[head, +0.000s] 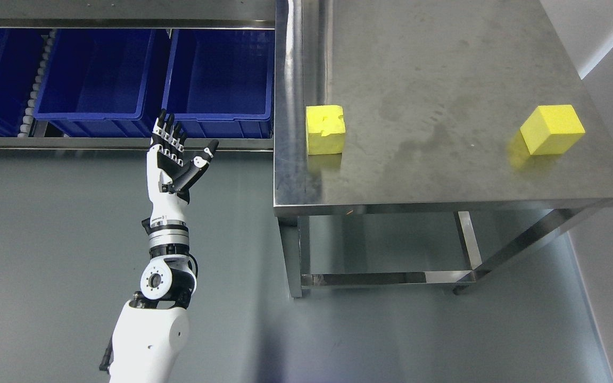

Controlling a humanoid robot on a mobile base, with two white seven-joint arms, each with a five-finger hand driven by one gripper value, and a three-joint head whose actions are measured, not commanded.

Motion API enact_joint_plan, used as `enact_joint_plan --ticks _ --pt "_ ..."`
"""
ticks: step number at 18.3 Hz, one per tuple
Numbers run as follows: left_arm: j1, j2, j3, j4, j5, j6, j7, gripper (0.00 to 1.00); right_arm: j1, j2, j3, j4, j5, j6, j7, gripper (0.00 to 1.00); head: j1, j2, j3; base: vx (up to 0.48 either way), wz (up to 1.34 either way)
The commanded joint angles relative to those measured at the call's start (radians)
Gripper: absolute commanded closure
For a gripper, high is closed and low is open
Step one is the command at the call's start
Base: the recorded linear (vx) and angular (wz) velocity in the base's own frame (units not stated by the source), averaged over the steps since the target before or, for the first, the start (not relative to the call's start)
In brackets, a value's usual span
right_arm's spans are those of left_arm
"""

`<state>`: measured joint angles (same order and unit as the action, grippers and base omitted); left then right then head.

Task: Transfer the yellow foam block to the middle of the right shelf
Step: 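Raise the left hand toward the nearer yellow foam cube on the table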

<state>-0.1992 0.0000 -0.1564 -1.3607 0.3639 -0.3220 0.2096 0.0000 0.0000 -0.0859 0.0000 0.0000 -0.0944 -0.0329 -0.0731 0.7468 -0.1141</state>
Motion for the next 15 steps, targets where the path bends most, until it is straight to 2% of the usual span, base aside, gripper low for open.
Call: enact_joint_plan --ticks 1,6,11,15 --pt "-0.002 0.017 -0.017 0.018 0.001 0.001 0.002 0.00 0.002 -0.017 0.000 -0.017 0.003 -0.001 -0.001 0.00 0.0000 0.000 0.000 0.000 0.00" --pt "-0.029 0.017 -0.011 0.017 0.000 0.001 0.001 0.00 0.002 -0.017 0.000 -0.017 0.003 -0.001 -0.001 0.00 0.0000 0.000 0.000 0.000 0.00" --pt "-0.124 0.017 -0.018 0.017 0.000 0.011 -0.006 0.00 0.002 -0.017 0.000 -0.017 0.003 -0.002 -0.001 0.00 0.0000 0.000 0.000 0.000 0.00" --pt "-0.207 0.017 -0.049 0.014 0.000 0.072 -0.102 0.00 0.002 -0.017 0.000 -0.017 0.003 -0.001 -0.001 0.00 0.0000 0.000 0.000 0.000 0.00"
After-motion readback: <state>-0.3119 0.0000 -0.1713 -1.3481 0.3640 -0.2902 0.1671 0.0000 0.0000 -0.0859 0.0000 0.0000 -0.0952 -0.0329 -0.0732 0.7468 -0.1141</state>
